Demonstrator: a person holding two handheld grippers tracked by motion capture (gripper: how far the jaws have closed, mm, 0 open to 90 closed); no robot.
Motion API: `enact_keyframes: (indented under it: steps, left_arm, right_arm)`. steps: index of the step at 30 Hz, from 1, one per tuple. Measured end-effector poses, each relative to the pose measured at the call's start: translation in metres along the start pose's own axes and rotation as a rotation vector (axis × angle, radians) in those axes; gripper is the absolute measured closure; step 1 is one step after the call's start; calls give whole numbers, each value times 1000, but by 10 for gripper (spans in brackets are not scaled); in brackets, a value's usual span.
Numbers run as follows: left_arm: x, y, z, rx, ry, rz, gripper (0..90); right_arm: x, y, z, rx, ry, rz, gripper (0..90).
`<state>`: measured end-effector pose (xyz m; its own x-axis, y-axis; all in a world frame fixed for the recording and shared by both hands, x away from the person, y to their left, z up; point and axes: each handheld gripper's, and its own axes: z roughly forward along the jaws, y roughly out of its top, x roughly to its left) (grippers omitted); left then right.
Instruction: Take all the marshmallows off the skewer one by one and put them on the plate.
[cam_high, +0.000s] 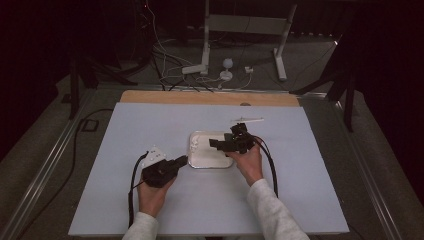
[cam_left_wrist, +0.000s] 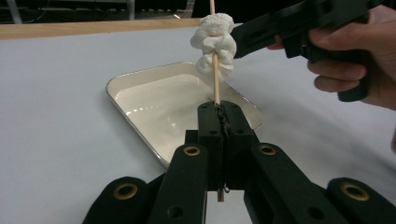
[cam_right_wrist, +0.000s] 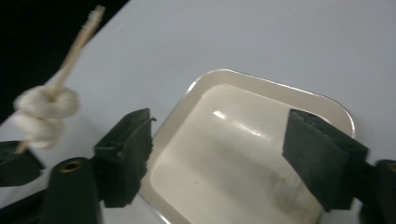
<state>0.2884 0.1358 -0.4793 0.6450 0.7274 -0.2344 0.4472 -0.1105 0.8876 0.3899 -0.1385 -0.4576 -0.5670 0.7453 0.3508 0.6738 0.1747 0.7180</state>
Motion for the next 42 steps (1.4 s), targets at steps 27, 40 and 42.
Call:
enact_keyframes:
  steps: [27, 40, 42]
  left_arm:
    - [-4, 0, 2, 0, -5, 20, 895]
    - [-4, 1, 1, -3, 3, 33, 896]
    - [-5, 1, 1, -3, -1, 40, 896]
  right_arm:
    - [41, 8, -2, -13, 251, 21, 424]
    - [39, 9, -3, -32, 267, 62, 722]
    - [39, 9, -2, -33, 273, 66, 710]
